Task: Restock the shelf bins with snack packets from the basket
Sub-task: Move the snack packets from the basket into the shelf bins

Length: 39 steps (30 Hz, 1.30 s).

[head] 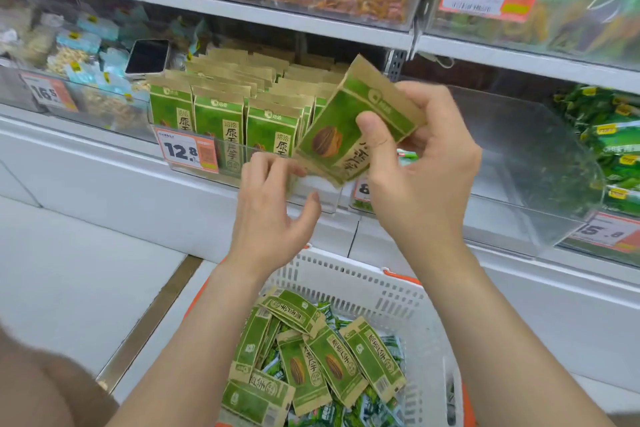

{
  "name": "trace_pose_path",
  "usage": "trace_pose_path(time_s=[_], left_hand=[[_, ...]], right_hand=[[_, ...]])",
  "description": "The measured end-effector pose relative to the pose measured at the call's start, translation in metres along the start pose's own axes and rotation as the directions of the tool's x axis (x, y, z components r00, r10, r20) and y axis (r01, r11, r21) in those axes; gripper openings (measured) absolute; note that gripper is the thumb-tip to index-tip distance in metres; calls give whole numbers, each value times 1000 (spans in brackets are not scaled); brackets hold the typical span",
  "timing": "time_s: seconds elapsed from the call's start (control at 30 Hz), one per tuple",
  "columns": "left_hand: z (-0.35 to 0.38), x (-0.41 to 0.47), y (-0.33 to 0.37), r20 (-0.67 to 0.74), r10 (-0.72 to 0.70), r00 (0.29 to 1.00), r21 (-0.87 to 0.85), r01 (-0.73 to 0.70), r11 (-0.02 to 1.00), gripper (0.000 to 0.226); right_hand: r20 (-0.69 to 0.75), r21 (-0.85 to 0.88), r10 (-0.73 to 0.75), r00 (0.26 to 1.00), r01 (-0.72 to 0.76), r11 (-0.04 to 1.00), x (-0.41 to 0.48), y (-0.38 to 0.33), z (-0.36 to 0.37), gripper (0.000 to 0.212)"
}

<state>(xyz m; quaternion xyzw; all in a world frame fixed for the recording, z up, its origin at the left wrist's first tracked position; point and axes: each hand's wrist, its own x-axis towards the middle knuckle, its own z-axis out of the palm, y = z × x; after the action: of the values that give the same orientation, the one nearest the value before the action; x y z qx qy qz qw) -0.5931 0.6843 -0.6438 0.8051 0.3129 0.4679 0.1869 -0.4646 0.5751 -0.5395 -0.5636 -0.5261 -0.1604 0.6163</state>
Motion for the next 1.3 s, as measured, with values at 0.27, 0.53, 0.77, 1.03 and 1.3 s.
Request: trace_pose_path(time_s=[0.27, 0.53, 0.77, 1.03, 1.3], left_hand=[[2, 11, -8, 115, 62, 991, 341, -98, 935, 53], [2, 10, -10, 103, 61, 993, 297, -89, 951, 58], [7, 6, -15, 93, 54, 994, 263, -77, 962, 62], [8, 4, -16, 92, 55, 994, 223, -75, 972, 65], [34, -42, -32, -77, 11, 997, 234, 8, 972, 36]], right_hand=[[202, -301, 56, 978, 8, 953, 43, 29, 35, 17], [471, -733, 296, 831, 183, 655, 68, 65, 78, 26], [450, -785, 336, 827, 188, 590, 81, 64, 91, 30], [332, -747, 136, 933, 172, 643, 57, 64, 80, 41], [448, -192, -246, 860, 362, 912, -58, 56, 43, 9]])
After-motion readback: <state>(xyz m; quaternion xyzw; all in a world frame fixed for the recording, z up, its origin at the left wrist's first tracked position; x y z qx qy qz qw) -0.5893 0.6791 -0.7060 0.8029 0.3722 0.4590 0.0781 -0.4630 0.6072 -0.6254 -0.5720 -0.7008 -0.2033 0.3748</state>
